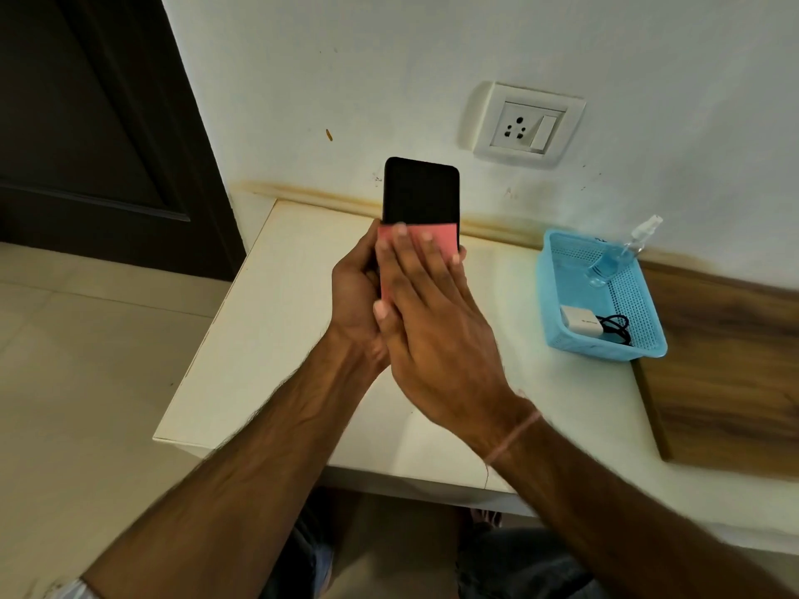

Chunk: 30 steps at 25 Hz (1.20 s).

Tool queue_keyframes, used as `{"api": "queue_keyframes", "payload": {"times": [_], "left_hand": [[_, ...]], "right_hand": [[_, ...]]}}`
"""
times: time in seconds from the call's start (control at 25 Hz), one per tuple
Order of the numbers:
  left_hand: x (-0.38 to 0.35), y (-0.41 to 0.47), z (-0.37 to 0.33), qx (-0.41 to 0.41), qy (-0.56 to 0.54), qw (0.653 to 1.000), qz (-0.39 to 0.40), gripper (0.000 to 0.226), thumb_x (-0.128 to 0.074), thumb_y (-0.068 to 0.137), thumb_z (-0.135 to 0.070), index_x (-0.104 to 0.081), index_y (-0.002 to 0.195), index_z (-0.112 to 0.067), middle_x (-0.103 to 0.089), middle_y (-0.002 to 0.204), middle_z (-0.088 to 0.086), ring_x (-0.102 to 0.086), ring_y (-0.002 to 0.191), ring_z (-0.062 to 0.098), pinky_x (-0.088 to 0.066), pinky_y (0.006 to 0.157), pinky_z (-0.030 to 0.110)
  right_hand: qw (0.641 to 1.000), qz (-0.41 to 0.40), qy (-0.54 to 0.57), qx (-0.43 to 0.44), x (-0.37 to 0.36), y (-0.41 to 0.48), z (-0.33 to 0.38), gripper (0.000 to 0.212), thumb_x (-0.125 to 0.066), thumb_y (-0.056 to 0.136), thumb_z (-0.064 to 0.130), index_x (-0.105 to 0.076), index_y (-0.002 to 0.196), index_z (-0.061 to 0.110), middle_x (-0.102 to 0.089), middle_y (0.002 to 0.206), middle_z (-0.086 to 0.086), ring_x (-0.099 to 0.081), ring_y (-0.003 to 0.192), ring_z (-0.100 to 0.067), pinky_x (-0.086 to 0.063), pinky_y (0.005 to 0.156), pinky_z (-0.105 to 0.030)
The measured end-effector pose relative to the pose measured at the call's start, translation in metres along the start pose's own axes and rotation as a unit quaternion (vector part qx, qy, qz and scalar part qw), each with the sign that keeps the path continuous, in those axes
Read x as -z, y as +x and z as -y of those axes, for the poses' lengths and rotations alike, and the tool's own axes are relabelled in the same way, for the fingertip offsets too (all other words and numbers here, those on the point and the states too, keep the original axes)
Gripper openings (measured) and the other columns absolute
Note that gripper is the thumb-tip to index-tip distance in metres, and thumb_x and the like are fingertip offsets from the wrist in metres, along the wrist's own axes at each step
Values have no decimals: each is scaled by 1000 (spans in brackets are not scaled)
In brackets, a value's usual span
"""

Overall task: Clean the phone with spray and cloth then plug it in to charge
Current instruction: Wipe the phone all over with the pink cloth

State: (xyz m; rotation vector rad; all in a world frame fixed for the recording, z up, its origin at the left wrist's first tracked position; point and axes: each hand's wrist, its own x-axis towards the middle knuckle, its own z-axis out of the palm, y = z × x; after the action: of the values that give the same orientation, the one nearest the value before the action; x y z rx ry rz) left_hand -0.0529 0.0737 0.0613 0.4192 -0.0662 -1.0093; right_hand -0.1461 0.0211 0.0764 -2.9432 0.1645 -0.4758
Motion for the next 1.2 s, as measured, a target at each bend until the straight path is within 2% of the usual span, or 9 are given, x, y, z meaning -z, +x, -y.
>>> {"api": "queue_keyframes", "payload": {"times": [0.12, 0.2, 0.28, 0.36, 0.48, 0.68, 0.92, 1.04, 1.2], "left_hand": [[0, -4, -8, 22, 19, 999, 13, 72, -35, 100, -59, -50, 141, -2, -59, 121, 21, -58, 103, 32, -52, 92, 39], [0, -5, -8, 14, 3, 1000, 2, 72, -37, 101, -58, -51, 142, 0, -60, 121, 23, -60, 101, 33, -51, 93, 41], [-2, -3, -5, -1, -16, 1000, -16, 71, -42, 101, -54, -48, 148, -1, -58, 127, 25, -63, 102, 35, -49, 99, 45], [-3, 0, -2, -7, -33, 999, -24, 68, -45, 102, -52, -49, 148, -2, -55, 131, 26, -63, 107, 37, -43, 107, 48], [0, 5, -3, -28, -34, 998, -33, 59, -53, 100, -45, -59, 139, -2, -64, 127, 23, -62, 117, 40, -43, 113, 50], [4, 3, 1, -28, -14, 999, -28, 54, -52, 100, -45, -66, 133, -5, -69, 126, 20, -70, 112, 35, -53, 103, 48], [1, -1, -5, -19, 3, 1000, -21, 68, -49, 97, -50, -52, 146, -3, -60, 129, 26, -66, 105, 37, -56, 93, 47], [0, 1, -2, -34, -23, 999, -28, 59, -49, 100, -47, -60, 140, -5, -61, 129, 25, -65, 107, 40, -49, 101, 51], [0, 4, 1, -37, -34, 999, -19, 58, -50, 102, -46, -58, 142, -5, -59, 132, 24, -61, 115, 42, -47, 106, 50]], "right_hand": [[999, 7, -14, 52, -5, -25, -1, 63, -31, 102, 42, -12, 154, 13, -6, 162, -4, 2, 149, -20, -11, 121, -44], [994, 17, -50, 101, -6, -36, -12, 73, -53, 94, 33, -15, 154, 13, -10, 161, -5, -5, 149, -24, -14, 120, -45], [987, 12, -79, 142, -4, -40, -27, 84, -68, 81, 8, -21, 150, 11, -18, 157, -8, -17, 146, -28, -19, 117, -46], [987, -8, -53, 150, 1, -39, -40, 74, -60, 80, -8, -29, 146, 9, -27, 153, -9, -25, 143, -30, -20, 116, -46], [995, -18, 6, 96, 12, -26, -47, 55, -38, 91, -7, -33, 145, 3, -31, 153, -12, -23, 144, -29, -17, 117, -43], [998, -20, 67, -2, 11, -5, -29, 68, -49, 91, -9, -18, 149, 8, -16, 159, -7, -6, 148, -22, -16, 120, -42], [990, 2, -21, 141, 7, -35, -20, 83, -75, 69, -10, -36, 141, 5, -41, 147, -14, -33, 138, -32, -26, 111, -47], [986, 9, -44, 162, 16, -51, -37, 79, -70, 67, -16, -42, 139, 4, -44, 145, -15, -39, 136, -32, -34, 109, -48], [997, -34, -26, 68, 24, -38, -41, 67, -63, 75, -17, -44, 138, -2, -43, 144, -20, -35, 137, -37, -35, 108, -51]]}}
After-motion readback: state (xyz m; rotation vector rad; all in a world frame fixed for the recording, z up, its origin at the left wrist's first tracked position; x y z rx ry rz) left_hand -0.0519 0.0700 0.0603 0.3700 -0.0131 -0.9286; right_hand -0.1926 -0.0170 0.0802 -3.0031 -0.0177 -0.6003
